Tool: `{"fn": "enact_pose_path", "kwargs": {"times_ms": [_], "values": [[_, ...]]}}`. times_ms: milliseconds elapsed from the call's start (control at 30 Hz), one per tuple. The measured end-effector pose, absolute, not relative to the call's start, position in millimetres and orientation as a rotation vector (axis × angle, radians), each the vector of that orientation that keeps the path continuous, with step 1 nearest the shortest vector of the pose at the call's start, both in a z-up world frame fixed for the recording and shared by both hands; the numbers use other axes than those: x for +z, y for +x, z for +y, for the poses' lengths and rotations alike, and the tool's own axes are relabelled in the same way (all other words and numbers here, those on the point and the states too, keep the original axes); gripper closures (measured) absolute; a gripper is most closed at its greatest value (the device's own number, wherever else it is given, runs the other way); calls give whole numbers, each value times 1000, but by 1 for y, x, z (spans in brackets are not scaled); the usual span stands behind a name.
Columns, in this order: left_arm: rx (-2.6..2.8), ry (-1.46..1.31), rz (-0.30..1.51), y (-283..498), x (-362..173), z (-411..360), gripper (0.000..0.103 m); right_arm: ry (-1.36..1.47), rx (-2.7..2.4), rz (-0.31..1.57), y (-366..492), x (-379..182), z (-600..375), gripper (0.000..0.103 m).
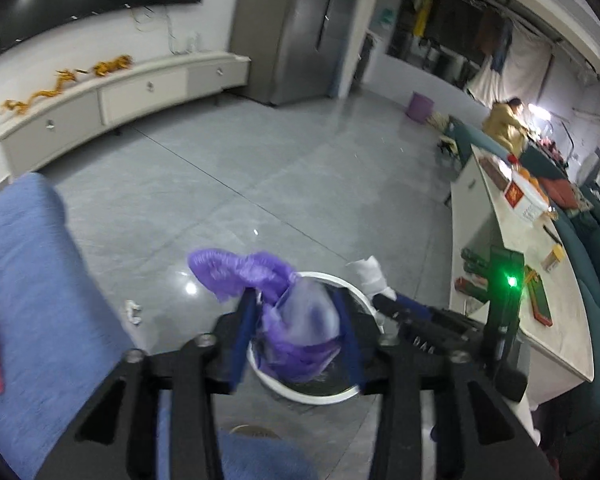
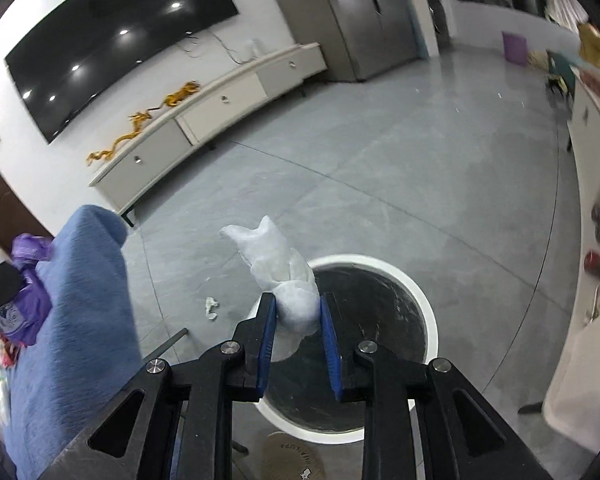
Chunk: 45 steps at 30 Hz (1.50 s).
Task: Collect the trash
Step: 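Carry both bags over the trash bin and open both tools to drop them, then move both open tools back over the trash on the rug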
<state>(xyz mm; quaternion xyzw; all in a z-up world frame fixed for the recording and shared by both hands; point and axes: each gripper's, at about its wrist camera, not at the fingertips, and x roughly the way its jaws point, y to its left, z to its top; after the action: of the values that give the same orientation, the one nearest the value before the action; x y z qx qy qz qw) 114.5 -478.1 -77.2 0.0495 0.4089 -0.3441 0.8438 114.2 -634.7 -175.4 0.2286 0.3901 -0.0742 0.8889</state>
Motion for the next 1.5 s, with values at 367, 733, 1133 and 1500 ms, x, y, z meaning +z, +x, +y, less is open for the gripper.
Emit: {"fn": "enact_pose_path", "kwargs": {"times_ms": [367,733,1133,1500], "values": [[-798,75,937,109,-101,-493,36,519,-230,871,113,-205,-661,61],[-691,6,774,71,-52,-390,36,462,-210,750,102,-148,-644,61],[-552,-75,571,20,22,-267,36,319,-106,540,72,-30,-573,61],[-391,-137,500,-12,28,-152,36,182,52,486,73,18,-474,61]]}}
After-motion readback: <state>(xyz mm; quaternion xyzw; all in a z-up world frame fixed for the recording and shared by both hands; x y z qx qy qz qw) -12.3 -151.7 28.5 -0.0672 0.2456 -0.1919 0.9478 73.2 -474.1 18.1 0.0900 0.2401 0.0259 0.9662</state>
